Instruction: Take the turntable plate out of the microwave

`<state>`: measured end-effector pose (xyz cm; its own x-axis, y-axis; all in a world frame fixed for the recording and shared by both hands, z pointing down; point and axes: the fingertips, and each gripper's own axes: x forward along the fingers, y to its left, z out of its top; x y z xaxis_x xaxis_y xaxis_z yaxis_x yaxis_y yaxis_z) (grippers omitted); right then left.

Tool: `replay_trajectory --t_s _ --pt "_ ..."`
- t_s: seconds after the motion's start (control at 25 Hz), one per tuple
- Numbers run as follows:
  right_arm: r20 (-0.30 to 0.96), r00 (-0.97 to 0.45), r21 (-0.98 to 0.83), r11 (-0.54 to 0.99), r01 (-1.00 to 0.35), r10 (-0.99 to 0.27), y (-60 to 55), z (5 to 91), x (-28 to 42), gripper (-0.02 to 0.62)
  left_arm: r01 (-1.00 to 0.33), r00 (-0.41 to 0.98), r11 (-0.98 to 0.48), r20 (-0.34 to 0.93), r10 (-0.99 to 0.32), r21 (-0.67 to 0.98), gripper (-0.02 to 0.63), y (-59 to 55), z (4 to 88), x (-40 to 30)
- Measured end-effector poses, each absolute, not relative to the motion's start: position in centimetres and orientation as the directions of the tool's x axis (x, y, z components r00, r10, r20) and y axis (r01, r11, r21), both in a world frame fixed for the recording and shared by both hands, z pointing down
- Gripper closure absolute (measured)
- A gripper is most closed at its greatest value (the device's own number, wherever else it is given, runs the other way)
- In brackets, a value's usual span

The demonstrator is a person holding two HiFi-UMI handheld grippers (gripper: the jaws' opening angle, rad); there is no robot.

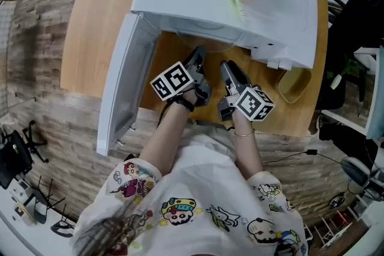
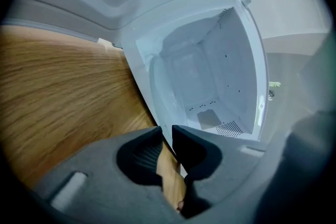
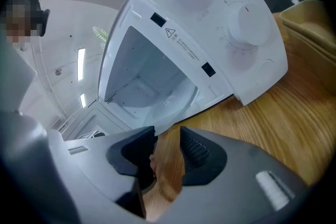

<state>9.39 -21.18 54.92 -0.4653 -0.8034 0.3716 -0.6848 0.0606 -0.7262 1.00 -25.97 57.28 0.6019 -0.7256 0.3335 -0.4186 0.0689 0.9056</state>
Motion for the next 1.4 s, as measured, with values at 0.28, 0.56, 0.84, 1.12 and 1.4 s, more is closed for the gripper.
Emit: replay_trajectory --t_s 0.28,0.56,0.84,1.12,1.4 --pt "0.372 -0.480 -0.759 0.038 -0.650 -0.794 -21.5 55.9 8.6 0.443 -0.410 0.613 0.082 0.341 -0.713 0.908 0.552 -24.2 57.3 0.6" --pt "0.364 -0.490 -0.804 -0.002 -0.595 -0.792 -22.2 57.1 8.2 0.443 -0.380 0.622 0.107 0.340 -0.706 0.919 0.557 -22.8 57.3 0.4" --pt "0.324 -0.499 -0.863 -0.034 -0.505 -0.804 -23.4 57.6 7.4 0.442 -0.372 0.624 0.108 0.335 -0.706 0.922 0.555 -21.5 57.2 0.3" --pt "0.291 -0.489 -0.885 -0.037 -0.464 -0.822 -24.7 57.2 7.3 0.445 -0.343 0.622 0.090 0.298 -0.725 0.935 0.520 -22.2 57.0 0.1" --pt "0.254 -0.488 -0.919 -0.051 -0.392 -0.835 -26.1 57.0 7.6 0.449 -0.358 0.571 0.094 0.297 -0.765 0.929 0.494 -25.4 57.4 -0.8"
